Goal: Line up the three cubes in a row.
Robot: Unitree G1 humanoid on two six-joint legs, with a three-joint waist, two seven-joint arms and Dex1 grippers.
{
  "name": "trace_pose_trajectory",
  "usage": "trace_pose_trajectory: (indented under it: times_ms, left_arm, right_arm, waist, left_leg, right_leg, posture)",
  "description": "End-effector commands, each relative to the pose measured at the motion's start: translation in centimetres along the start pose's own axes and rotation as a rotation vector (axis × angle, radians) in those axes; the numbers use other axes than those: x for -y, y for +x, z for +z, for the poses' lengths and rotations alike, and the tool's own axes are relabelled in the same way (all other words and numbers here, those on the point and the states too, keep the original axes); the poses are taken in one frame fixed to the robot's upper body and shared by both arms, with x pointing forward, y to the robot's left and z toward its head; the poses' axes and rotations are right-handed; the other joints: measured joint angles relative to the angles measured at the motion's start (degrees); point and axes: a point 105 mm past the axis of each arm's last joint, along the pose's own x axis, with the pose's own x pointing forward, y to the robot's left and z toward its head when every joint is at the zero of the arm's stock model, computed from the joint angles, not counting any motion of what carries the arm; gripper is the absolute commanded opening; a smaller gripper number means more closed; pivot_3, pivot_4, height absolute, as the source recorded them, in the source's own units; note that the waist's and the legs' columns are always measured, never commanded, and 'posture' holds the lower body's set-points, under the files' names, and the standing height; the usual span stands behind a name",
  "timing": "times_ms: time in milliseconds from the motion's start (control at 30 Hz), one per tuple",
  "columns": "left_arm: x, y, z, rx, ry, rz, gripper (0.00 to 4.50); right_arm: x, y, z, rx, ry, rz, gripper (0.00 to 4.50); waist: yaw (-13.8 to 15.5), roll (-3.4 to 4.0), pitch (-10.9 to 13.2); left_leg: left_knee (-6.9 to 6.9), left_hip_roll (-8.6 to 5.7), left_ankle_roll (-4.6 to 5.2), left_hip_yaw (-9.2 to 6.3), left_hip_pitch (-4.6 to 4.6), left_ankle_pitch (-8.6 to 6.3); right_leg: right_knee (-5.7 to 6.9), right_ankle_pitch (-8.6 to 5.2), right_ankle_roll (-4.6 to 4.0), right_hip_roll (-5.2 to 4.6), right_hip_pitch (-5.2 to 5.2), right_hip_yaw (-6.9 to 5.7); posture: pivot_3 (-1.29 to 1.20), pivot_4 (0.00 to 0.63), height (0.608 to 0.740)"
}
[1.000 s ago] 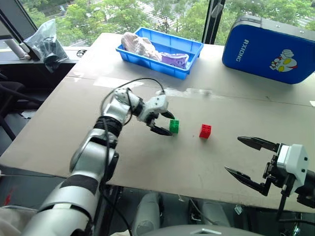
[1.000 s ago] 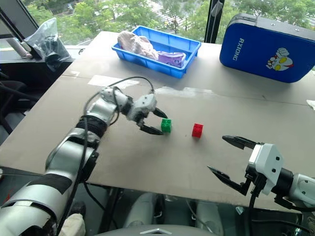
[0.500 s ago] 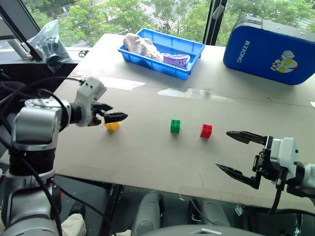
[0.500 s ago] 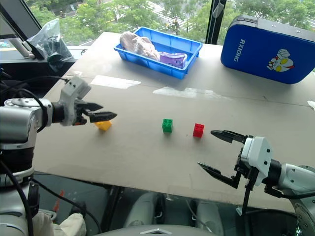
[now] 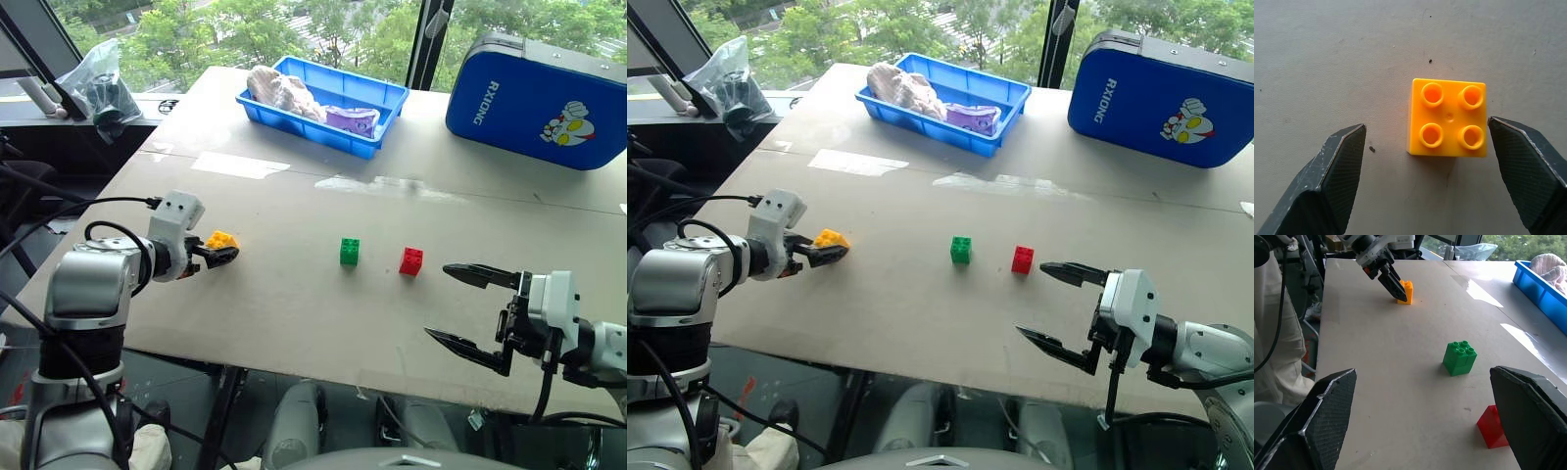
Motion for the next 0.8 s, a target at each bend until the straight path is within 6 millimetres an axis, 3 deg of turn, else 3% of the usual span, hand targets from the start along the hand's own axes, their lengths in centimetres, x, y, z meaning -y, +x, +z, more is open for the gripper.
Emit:
trace_pose_trajectory:
  times_ms: [33,100,167,200,333,533,800]
  left_arm:
    - [-0.2,0.2,1.0,0.046,0.029,-0.001,3.24]
    - [-0.2,0.4,0.8,0.034,0.045,-0.013,2.55]
    - [-0.3,0.7,0.6,0.038,0.071,-0.016,1.5]
    - [-0.4,0.7,0.7,0.048,0.087,-0.018,1.32]
    - [0.4,0.5,1.8,0.129,0.187,-0.109,1.31]
    - [4.0,-0.5,3.5,0.224,0.486,-0.487,1.31]
    - [4.0,2.3,4.8,0.15,0.856,-0.659,1.31]
  right_arm:
    - [-0.1,-0.2,1.0,0.011,-0.039,-0.008,4.5]
    - [-0.1,-0.2,1.0,0.008,-0.039,-0.012,4.5]
    - [-0.1,-0.2,1.0,0.006,-0.041,-0.016,4.5]
    - [0.0,-0.3,1.0,0.004,-0.042,-0.018,4.5]
    - [0.0,-0.3,1.1,0.002,-0.044,-0.026,4.5]
    - [0.1,-0.2,1.0,-0.001,-0.04,-0.031,4.5]
    - [0.4,-0.6,1.4,-0.01,-0.056,-0.028,4.5]
  waist:
    - [-0.01,0.0,0.0]
    - [0.01,0.0,0.0]
    - [0.02,0.0,0.0]
    - [0.03,0.01,-0.01]
    - [0.03,0.01,-0.01]
    - [0.08,0.02,-0.01]
    - [0.23,0.02,-0.01]
  left_leg:
    - [0.0,0.0,0.0,0.0,0.0,0.0]
    - [0.0,0.0,0.0,0.01,0.0,0.0]
    - [0.0,0.0,-0.01,0.0,0.0,0.0]
    - [0.0,0.0,-0.01,0.0,0.0,0.0]
    - [0.0,0.01,-0.01,0.0,0.0,-0.01]
    - [-0.01,0.02,-0.15,0.0,-0.04,-0.09]
    - [0.01,-0.03,-0.01,0.06,-0.09,-0.03]
  right_leg:
    - [0.0,0.0,0.0,0.0,0.0,0.0]
    - [0.0,0.0,0.0,0.0,0.0,0.0]
    - [0.0,0.0,-0.01,-0.01,0.0,-0.01]
    - [0.0,0.0,-0.01,-0.01,0.0,0.0]
    - [-0.01,0.0,-0.02,-0.1,0.0,0.0]
    - [-0.07,0.08,-0.19,-0.14,-0.02,-0.05]
    - [-0.1,0.02,-0.06,0.11,-0.02,-0.21]
  posture:
    - [0.0,0.15,0.74]
    - [0.0,0.15,0.74]
    - [0.0,0.15,0.74]
    - [0.0,0.15,0.74]
    - [0.0,0.15,0.74]
    - [0.0,0.15,0.74]
    - [0.0,0.15,0.74]
